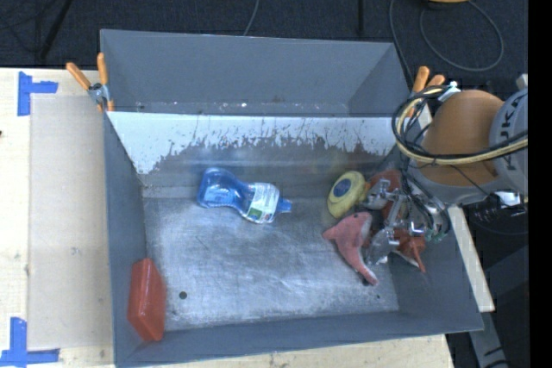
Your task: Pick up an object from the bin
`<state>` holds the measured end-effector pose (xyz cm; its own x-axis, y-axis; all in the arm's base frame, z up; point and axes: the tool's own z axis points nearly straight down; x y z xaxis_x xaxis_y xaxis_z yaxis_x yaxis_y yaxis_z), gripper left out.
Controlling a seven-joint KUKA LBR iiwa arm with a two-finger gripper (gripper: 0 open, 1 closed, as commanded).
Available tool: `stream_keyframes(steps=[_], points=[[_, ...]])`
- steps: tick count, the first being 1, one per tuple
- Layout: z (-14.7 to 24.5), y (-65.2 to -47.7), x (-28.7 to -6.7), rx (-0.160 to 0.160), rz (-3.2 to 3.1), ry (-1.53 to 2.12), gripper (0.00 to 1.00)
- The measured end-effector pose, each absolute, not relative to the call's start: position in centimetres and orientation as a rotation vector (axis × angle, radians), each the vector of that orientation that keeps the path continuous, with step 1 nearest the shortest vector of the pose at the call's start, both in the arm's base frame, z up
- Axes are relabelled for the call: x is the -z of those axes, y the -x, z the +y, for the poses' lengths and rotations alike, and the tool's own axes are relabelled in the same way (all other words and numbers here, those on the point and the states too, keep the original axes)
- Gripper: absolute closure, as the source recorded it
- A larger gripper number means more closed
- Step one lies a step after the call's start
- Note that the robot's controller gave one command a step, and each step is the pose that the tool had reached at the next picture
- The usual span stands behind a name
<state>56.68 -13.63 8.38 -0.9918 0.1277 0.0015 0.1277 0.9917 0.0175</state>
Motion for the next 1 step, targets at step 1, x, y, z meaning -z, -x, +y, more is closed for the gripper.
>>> stream_keyframes(steps=[1], points=[[-14.52, -55.77, -7.65, 0.017, -3.16, 0.158, 1.0]])
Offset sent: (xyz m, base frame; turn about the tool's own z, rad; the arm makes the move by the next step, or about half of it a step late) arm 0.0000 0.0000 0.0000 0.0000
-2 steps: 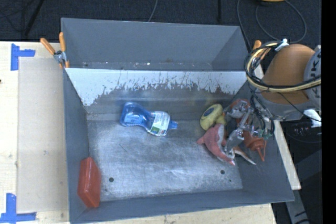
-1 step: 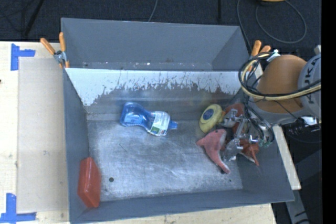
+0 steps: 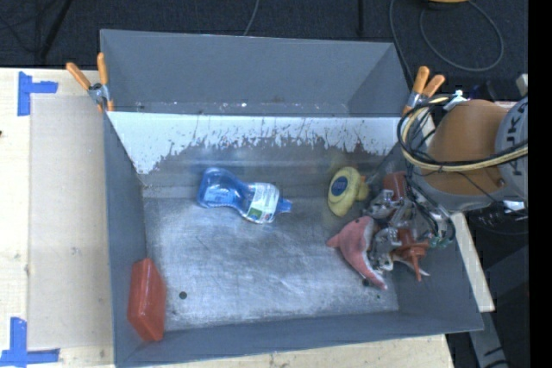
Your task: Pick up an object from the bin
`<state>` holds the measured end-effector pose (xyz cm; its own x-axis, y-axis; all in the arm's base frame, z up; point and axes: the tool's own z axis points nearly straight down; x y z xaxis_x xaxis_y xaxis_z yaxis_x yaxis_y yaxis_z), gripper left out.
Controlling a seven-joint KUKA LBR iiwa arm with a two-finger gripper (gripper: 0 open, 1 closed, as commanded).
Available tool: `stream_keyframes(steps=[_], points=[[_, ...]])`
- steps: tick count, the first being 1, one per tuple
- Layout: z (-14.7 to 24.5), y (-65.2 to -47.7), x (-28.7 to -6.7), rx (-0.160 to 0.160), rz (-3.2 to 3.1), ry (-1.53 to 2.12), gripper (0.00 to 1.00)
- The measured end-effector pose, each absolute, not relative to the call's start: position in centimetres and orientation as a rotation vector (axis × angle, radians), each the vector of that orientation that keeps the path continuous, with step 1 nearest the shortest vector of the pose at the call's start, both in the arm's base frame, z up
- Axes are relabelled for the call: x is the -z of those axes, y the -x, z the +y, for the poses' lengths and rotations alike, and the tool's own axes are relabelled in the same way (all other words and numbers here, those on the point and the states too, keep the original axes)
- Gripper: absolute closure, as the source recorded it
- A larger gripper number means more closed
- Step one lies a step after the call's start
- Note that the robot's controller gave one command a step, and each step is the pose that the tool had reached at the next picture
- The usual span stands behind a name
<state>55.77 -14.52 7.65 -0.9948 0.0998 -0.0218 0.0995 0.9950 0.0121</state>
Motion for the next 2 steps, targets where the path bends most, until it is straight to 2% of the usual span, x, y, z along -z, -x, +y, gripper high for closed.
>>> stream_keyframes(steps=[2], points=[[-14.49, -55.8, -7.85, -0.016, 3.118, -0.154, 1.0]])
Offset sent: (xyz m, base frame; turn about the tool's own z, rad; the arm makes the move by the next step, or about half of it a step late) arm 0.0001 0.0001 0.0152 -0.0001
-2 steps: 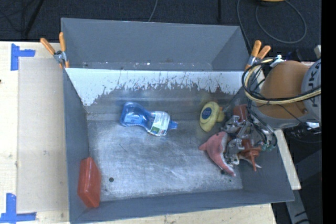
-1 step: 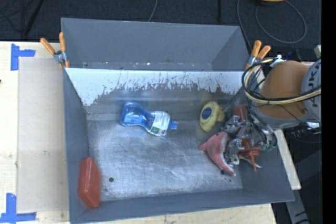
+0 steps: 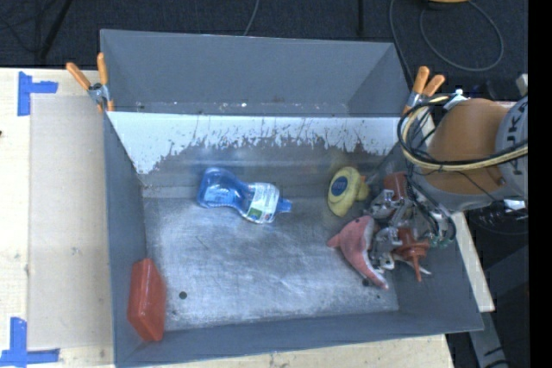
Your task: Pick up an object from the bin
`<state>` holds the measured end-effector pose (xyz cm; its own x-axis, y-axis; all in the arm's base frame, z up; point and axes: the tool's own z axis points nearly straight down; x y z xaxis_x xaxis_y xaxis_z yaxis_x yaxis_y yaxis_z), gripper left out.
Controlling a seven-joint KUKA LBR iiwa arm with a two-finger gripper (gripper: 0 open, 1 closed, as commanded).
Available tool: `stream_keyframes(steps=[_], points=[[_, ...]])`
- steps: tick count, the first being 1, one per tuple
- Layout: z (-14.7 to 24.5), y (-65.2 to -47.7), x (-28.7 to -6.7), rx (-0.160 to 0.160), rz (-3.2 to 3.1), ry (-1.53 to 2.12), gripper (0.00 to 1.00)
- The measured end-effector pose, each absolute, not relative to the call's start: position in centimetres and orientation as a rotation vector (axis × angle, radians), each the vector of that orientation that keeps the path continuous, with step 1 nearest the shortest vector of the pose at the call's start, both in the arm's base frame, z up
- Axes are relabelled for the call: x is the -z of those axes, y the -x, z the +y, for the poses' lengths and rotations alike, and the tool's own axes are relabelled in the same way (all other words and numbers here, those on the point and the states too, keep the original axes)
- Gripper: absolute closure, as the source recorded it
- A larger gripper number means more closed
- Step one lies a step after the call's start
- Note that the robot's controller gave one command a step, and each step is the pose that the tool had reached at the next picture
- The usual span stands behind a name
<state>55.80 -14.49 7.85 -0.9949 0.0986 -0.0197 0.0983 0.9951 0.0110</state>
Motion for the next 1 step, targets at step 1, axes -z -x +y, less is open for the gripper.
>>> stream_keyframes(steps=[1], points=[[-14.57, -55.71, -8.6, -0.009, 3.125, -0.155, 1.0]])
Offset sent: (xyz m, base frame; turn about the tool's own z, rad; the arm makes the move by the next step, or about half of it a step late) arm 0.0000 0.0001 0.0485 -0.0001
